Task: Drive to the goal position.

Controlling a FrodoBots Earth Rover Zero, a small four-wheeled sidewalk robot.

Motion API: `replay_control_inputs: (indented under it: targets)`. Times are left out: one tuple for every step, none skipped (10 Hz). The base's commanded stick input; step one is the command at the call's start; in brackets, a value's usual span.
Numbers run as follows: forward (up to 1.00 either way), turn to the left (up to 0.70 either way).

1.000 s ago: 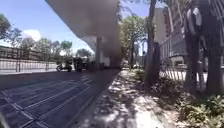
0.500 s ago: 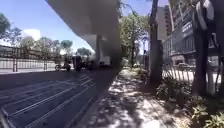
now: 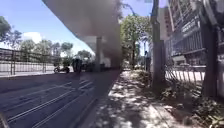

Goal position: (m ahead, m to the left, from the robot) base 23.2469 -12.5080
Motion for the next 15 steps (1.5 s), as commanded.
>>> replay_control_inputs:
  targets:
    - [0.47, 0.0]
    - [0.7, 0.0]
    - [0.7, 0.0]
    - [0.7, 0.0]
    - [0.7, 0.0]
    - [0.7, 0.0]
    - [0.7, 0.0]
    - [0.7, 0.0]
    - [0.7, 0.0]
    - [0.7, 0.0]
    - [0.7, 0.0]
    - [0.7, 0.0]
    - [0.7, 0.0]
    - [0.69, 0.0]
    - [0.49, 0.0]
